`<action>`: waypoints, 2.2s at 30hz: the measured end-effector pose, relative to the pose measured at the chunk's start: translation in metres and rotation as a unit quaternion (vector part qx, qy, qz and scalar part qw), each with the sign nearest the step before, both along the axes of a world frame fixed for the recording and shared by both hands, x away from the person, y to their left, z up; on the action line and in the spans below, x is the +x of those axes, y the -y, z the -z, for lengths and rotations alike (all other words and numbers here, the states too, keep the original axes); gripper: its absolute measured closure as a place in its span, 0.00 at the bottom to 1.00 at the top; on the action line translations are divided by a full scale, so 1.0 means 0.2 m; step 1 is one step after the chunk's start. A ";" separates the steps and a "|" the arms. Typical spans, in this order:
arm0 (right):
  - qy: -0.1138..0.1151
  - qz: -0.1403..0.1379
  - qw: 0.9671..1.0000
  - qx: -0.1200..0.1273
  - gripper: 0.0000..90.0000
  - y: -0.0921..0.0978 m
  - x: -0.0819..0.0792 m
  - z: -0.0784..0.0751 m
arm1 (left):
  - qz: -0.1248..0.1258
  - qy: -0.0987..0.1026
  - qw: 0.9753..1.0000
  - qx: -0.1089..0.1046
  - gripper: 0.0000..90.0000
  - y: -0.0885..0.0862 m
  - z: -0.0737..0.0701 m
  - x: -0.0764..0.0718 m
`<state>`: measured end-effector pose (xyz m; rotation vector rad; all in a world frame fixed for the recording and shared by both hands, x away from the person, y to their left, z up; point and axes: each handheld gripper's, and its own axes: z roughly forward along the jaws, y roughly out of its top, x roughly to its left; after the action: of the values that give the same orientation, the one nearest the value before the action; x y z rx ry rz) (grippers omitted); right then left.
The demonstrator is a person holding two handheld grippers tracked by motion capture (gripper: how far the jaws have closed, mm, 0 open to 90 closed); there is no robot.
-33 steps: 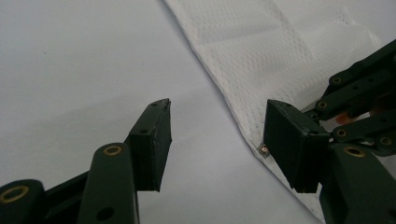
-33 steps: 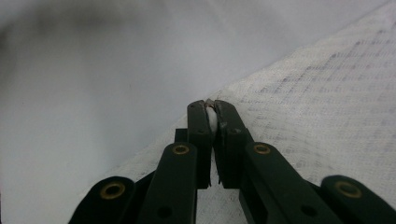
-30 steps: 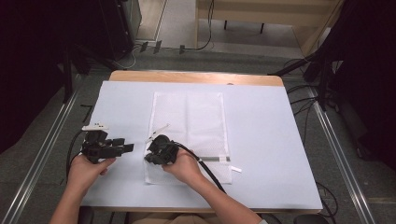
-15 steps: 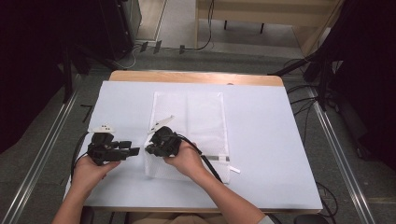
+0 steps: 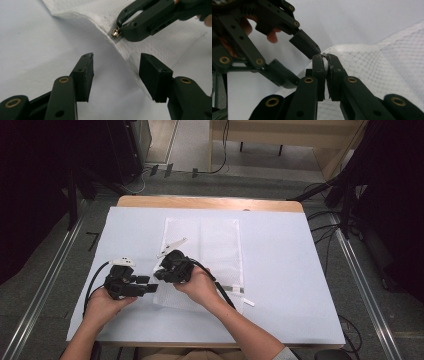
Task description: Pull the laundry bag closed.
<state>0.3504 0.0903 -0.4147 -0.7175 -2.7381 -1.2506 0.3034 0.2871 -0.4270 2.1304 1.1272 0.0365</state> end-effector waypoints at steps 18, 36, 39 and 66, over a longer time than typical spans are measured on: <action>-0.018 -0.046 0.999 0.013 0.97 0.03 -0.03 -0.03 | 0.036 -0.010 0.999 -0.004 0.80 0.02 0.03 0.03; -0.032 -0.058 0.998 0.009 0.98 0.04 -0.01 0.01 | 0.054 -0.023 0.998 -0.021 0.98 0.02 0.01 0.03; -0.034 -0.056 0.998 0.009 0.98 0.05 -0.01 0.01 | 0.054 -0.024 0.998 -0.019 0.99 0.02 0.01 0.03; -0.017 -0.051 0.998 -0.011 0.98 0.10 -0.02 0.10 | 0.054 -0.028 0.998 0.007 1.00 0.03 0.01 0.02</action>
<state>0.3462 0.0707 -0.4343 -0.5860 -2.7266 -1.1775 0.3076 0.2812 -0.4285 2.2143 1.0440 -0.0647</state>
